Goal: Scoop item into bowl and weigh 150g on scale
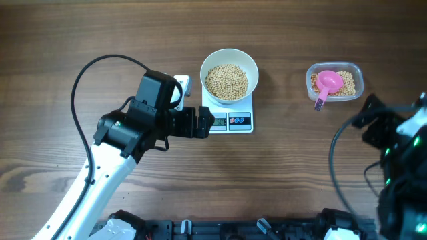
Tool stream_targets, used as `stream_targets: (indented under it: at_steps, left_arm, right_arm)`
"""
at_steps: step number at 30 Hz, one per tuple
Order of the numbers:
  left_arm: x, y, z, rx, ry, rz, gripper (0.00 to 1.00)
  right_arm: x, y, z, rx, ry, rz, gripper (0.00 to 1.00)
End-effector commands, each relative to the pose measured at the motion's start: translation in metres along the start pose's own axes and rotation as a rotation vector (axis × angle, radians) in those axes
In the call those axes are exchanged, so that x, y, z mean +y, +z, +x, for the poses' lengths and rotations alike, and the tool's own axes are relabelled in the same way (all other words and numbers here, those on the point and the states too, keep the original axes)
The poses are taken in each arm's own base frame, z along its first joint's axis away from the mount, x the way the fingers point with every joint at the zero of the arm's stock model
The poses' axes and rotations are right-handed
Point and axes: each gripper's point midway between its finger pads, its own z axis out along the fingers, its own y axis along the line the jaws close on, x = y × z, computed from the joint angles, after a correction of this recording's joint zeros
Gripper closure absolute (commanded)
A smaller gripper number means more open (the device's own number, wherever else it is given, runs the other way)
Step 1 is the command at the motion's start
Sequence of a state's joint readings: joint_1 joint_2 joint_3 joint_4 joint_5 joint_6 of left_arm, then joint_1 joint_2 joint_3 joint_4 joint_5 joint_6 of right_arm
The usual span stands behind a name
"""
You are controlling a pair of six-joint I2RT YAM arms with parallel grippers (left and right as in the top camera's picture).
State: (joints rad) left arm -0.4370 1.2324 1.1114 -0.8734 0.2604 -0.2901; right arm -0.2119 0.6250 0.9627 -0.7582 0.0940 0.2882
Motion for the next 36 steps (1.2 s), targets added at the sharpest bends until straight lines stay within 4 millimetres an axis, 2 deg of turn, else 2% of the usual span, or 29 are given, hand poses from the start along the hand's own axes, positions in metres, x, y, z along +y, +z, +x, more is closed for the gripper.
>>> stream_targets:
  at_steps: [1, 5, 8, 16, 27, 36]
  left_arm:
    - [-0.002, 0.002, 0.002, 0.010, 0.023, 0.008, 0.00]
    - [-0.002, 0.002, 0.002, 0.010, 0.023, 0.008, 0.00]
    - [-0.002, 0.002, 0.002, 0.010, 0.023, 0.008, 0.00]
    - [-0.002, 0.002, 0.002, 0.010, 0.023, 0.008, 0.00]
    - [-0.002, 0.002, 0.002, 0.010, 0.023, 0.008, 0.00]
    - [-0.002, 0.002, 0.002, 0.010, 0.023, 0.008, 0.00]
  right_arm:
    - [0.001, -0.011, 0.017, -0.078, -0.020, -0.061, 0.00]
    - [-0.002, -0.022, 0.029, -0.181, -0.014, -0.100, 0.00]
    - [-0.002, -0.023, 0.036, -0.231, -0.011, -0.126, 0.00]
    - [0.012, -0.001, 0.062, -0.276, -0.026, -0.249, 0.00]
    - [0.028, 0.020, 0.073, -0.385, -0.173, -0.323, 0.00]
    - [0.023, 0.025, 0.089, -0.443, -0.181, -0.325, 0.00]
